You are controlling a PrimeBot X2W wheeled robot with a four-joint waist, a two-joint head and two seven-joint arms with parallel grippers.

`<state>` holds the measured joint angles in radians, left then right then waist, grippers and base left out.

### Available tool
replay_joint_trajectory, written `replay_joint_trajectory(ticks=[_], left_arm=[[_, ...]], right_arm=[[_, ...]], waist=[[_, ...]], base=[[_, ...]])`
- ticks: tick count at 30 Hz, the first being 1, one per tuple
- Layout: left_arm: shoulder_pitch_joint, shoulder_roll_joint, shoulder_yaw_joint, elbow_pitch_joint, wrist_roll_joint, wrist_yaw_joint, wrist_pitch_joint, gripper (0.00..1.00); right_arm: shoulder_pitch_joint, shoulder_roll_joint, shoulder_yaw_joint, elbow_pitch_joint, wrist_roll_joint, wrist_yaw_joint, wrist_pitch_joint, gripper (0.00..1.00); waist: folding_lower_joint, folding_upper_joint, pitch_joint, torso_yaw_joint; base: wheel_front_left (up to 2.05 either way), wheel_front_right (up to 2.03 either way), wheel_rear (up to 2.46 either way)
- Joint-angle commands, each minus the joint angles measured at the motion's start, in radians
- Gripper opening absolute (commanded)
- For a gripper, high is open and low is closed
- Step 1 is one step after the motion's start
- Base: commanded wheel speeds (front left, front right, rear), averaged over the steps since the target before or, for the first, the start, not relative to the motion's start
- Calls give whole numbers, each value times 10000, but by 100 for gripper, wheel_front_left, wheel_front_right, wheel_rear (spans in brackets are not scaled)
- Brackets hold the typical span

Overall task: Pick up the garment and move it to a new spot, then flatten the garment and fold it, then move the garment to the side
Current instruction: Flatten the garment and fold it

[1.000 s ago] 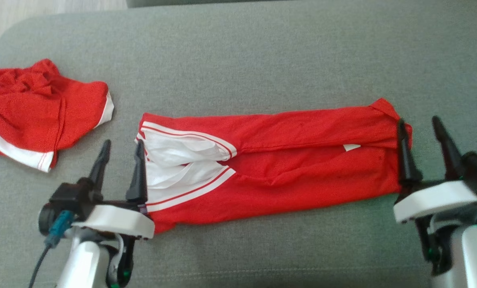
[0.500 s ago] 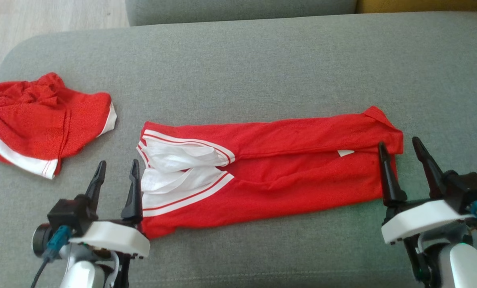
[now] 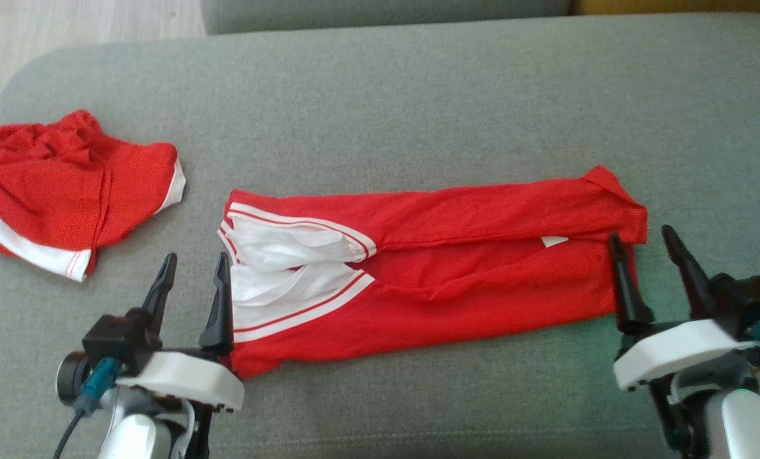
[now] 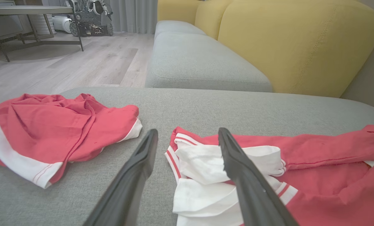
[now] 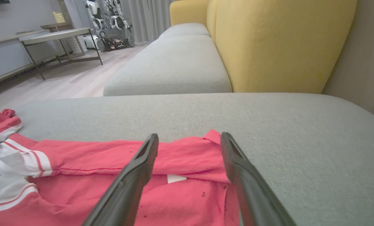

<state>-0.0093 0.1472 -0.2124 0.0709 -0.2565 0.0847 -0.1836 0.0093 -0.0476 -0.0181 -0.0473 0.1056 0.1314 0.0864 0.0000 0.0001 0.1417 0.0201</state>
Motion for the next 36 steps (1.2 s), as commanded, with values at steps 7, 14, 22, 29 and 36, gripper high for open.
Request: replay_joint_trajectory(ticks=[7, 14, 22, 29, 36], left_arm=[[-1152, 51, 144, -336, 106, -89, -112, 100], [-1875, -1, -97, -41, 202, -275, -305, 100], [-2352, -18, -220, 341, 230, -411, -505, 100], [-2374, -37, -187, 529, 173, -375, -617, 100], [-2315, -20, -160, 611, 114, -349, -676, 100]], right_arm=[[-1280, -222, -691, 803, 64, -7, 48, 100], [-2341, -370, -1241, 2542, -32, -7, 611, 100], [-2729, -222, -1295, 3632, 279, -7, 1675, 100], [-2268, -87, -796, 3640, 1117, -7, 2201, 40], [-1964, -48, -995, 3347, 1245, -7, 1907, 0]], waist=[[0, -1, 832, 214], [0, -1, 1518, 347], [0, -1, 1777, 403], [0, -1, 1724, 364], [0, -1, 1605, 282]], base=[[0, 0, 0], [0, 0, 0], [0, 0, 0], [0, 0, 0], [0, 0, 0]])
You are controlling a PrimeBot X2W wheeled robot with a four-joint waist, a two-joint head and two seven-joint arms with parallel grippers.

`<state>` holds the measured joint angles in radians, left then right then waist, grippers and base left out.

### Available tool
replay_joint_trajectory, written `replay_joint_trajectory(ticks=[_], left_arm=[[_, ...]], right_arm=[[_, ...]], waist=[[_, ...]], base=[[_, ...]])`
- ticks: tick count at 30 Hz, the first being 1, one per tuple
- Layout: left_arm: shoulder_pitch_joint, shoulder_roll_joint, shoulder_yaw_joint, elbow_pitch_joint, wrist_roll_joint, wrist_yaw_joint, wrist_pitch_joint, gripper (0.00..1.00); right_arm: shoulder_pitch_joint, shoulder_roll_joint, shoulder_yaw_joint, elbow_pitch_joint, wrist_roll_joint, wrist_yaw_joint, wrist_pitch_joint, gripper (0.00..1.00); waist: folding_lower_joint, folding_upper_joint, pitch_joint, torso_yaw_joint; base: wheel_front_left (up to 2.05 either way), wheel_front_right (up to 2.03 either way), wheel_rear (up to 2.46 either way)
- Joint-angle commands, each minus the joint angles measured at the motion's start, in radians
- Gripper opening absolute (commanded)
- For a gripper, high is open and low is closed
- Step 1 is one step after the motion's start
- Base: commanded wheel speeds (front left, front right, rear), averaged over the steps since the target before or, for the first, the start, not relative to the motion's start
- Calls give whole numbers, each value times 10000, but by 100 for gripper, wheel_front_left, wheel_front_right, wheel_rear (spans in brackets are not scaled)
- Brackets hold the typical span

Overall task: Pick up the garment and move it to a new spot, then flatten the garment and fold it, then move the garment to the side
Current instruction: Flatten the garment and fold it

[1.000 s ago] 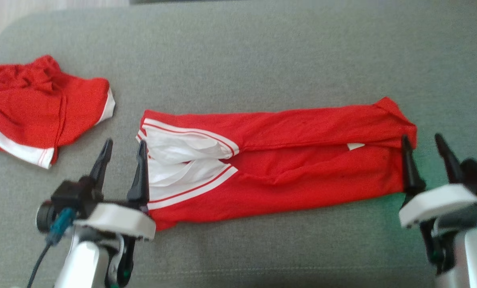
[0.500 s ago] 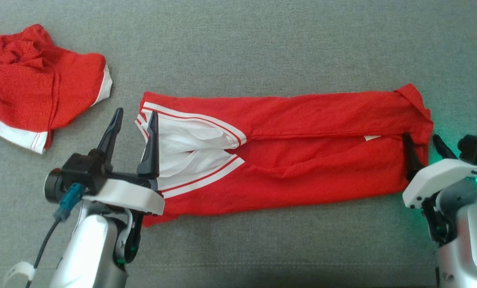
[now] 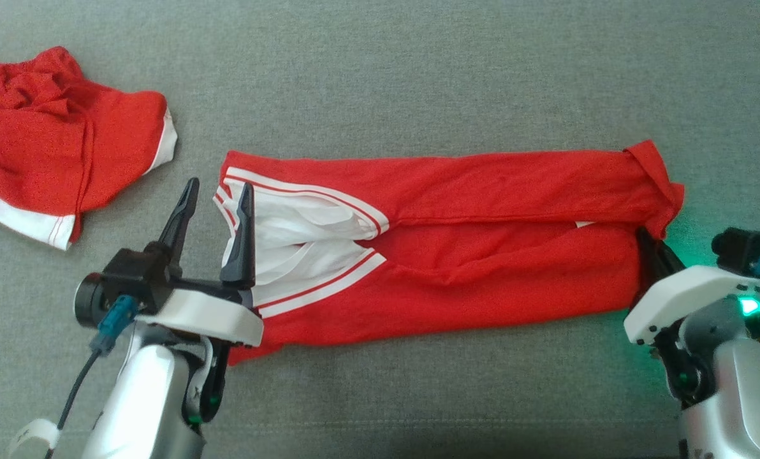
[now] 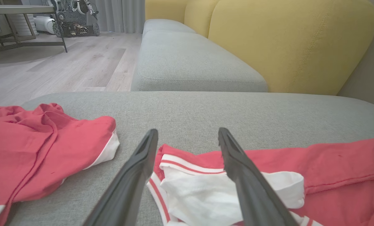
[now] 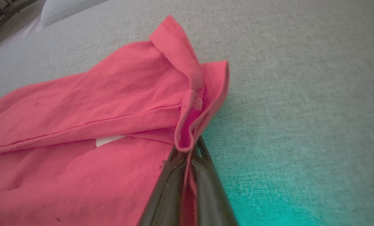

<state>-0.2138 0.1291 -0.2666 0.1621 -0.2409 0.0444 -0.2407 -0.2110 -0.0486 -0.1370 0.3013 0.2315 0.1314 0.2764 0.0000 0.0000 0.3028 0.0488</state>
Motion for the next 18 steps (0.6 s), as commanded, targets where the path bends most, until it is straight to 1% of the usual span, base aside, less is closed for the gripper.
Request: replay_joint_trajectory(ticks=[1, 8, 15, 18], left_arm=[[-241, 170, 391, -275, -57, 63, -116, 100], [-88, 204, 433, -234, -115, 129, -138, 100], [159, 214, 435, -224, -203, 220, -139, 100], [283, 220, 428, -228, -233, 275, -115, 100]], right_arm=[[259, -35, 22, -279, -25, -7, -165, 0], [437, -128, -540, -740, -146, -7, -356, 0], [812, -611, -1259, -1146, -199, -7, -270, 0], [937, -785, -1412, -1287, -150, -7, -134, 0]], waist=[[0, 0, -79, -36], [0, 0, -362, -127], [0, 0, -762, -183], [0, 0, -947, -204]], base=[[0, 0, 0], [0, 0, 0], [0, 0, 0], [0, 0, 0]])
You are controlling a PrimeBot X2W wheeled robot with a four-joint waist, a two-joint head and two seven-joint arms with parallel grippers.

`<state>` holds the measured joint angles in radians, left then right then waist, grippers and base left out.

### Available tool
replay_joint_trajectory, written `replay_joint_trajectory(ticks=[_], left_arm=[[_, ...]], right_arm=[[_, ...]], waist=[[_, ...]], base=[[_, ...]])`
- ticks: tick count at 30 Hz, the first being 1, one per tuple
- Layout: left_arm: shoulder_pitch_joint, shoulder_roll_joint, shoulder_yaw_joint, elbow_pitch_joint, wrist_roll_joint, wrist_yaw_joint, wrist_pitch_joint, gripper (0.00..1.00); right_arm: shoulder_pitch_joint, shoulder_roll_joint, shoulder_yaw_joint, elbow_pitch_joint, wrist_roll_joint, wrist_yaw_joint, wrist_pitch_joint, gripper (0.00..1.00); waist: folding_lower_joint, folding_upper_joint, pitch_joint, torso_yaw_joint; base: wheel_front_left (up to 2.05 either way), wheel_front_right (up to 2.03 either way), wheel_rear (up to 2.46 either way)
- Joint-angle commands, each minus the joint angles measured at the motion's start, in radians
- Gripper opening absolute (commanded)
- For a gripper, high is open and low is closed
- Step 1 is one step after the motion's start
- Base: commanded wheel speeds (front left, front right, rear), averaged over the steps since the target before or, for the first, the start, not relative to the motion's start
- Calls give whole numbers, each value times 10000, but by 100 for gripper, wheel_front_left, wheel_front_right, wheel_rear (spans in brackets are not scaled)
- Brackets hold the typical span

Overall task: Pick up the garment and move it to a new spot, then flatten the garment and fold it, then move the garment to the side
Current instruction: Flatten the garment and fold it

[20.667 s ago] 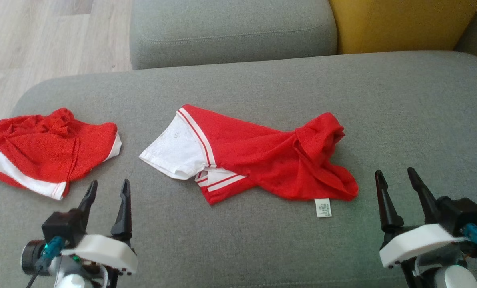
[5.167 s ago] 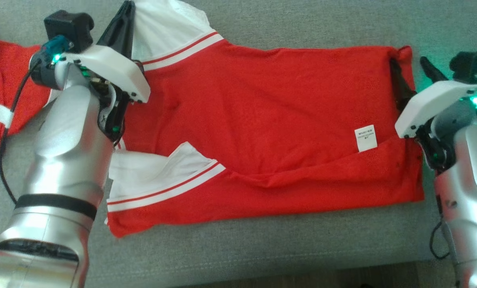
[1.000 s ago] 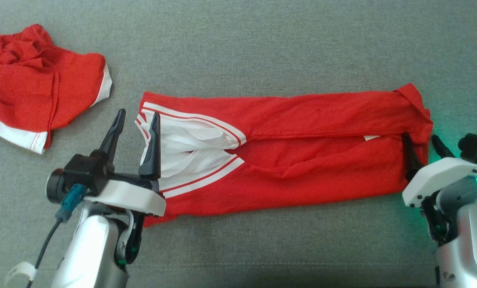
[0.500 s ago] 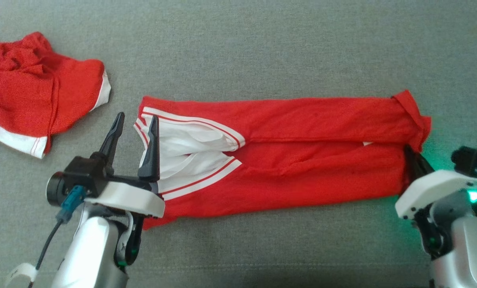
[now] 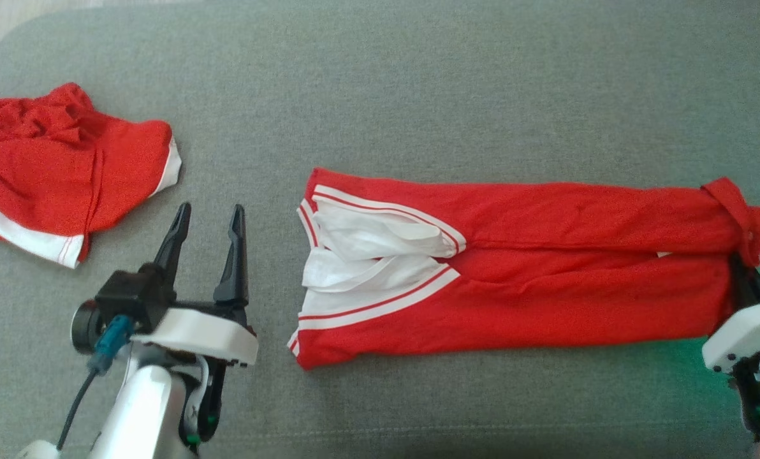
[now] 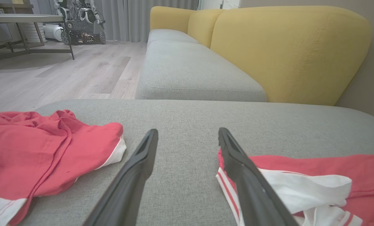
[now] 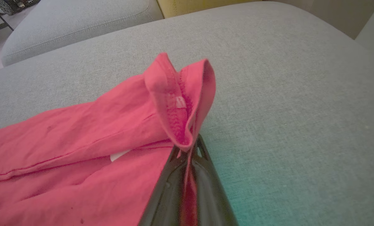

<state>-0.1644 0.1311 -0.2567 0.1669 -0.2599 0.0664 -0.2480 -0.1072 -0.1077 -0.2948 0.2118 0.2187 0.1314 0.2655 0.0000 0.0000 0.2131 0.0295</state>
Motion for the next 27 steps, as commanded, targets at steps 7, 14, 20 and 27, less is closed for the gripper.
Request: replay_joint_trajectory(ticks=[7, 14, 20, 27], left_arm=[[37, 242, 288, -314, -104, 135, 31, 100], [148, 201, 55, -336, -57, 180, 174, 100], [19, 166, -151, -317, -53, 89, 203, 100], [-151, 39, -360, -257, -56, 41, 177, 100]], right_arm=[[-247, -238, 1243, -1808, 53, -7, 374, 0], [-732, 125, 3254, -3218, 197, -7, 1211, 0], [-1252, 525, 5158, -2506, 1053, -7, 1085, 0], [-1906, 569, 7043, -896, 2065, -7, 160, 0]], waist=[[0, 0, -496, -97], [0, 0, -883, 29], [0, 0, -886, 573], [0, 0, -686, 1290]], base=[[0, 0, 0], [0, 0, 0], [0, 0, 0], [0, 0, 0]])
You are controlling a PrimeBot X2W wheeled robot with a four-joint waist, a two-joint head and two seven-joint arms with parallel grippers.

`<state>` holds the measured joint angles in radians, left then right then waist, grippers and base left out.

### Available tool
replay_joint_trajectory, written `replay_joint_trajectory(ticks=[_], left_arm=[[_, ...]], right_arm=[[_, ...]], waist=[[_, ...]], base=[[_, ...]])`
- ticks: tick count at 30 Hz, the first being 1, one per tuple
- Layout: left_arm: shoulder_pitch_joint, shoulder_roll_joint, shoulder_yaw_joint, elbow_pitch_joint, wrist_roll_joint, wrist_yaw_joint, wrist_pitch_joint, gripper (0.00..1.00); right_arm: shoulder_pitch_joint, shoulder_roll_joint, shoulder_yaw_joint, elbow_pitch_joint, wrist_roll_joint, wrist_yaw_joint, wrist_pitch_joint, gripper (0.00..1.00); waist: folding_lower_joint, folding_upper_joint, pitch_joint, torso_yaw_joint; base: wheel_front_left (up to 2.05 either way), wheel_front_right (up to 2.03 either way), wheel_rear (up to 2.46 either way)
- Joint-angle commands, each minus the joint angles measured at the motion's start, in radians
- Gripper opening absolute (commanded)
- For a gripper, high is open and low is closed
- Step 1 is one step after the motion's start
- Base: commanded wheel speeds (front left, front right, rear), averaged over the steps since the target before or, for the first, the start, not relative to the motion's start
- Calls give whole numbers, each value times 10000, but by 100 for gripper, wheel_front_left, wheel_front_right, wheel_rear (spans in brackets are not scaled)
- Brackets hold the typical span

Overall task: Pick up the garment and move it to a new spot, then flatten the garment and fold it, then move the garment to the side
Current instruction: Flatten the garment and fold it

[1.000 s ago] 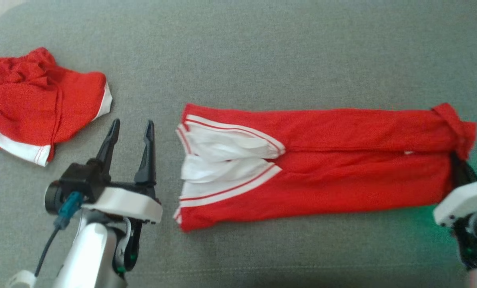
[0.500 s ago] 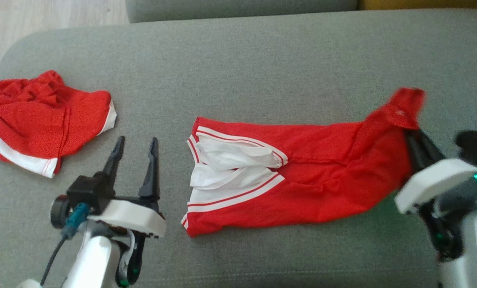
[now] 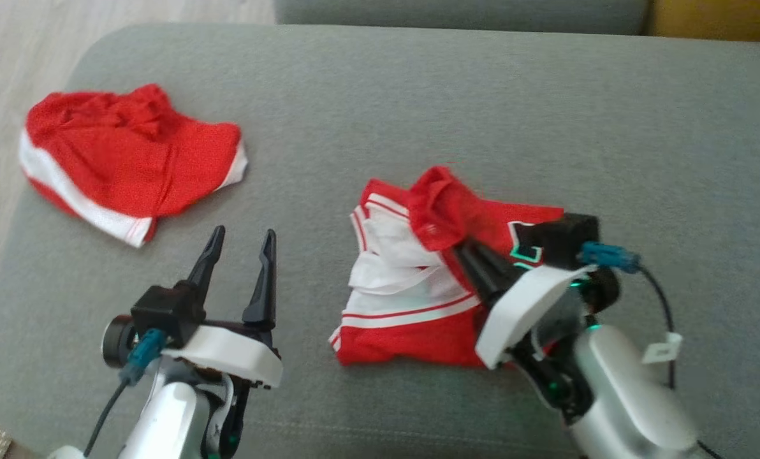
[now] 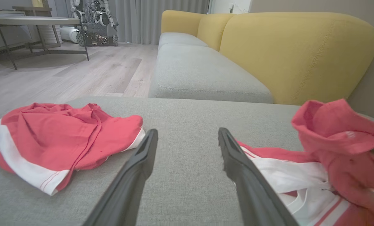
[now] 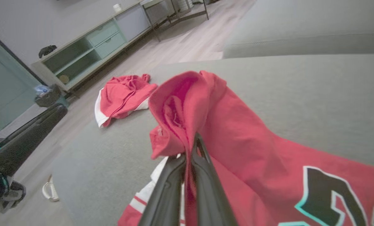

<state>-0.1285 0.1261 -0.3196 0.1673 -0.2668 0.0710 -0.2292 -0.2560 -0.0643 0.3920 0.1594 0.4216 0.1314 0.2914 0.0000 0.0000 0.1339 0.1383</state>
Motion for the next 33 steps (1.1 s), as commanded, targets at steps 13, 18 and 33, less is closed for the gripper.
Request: replay_joint_trajectory(ticks=[13, 18, 33], left_arm=[[-791, -32, 171, -51, -46, -24, -183, 100], [-754, 45, 337, -115, -72, 72, -238, 100], [-519, 475, 656, -413, -124, 327, -213, 100]], right_arm=[[-1977, 140, 2376, 2529, 1363, -7, -2254, 100], [-2370, 140, 2649, 2406, 1350, -7, -2963, 100], [-929, -57, -1898, 392, -1616, -7, -3654, 100]], waist=[[0, 0, 657, 703], [0, 0, 725, 395], [0, 0, 394, -533]], base=[[0, 0, 0], [0, 0, 0], [0, 0, 0]])
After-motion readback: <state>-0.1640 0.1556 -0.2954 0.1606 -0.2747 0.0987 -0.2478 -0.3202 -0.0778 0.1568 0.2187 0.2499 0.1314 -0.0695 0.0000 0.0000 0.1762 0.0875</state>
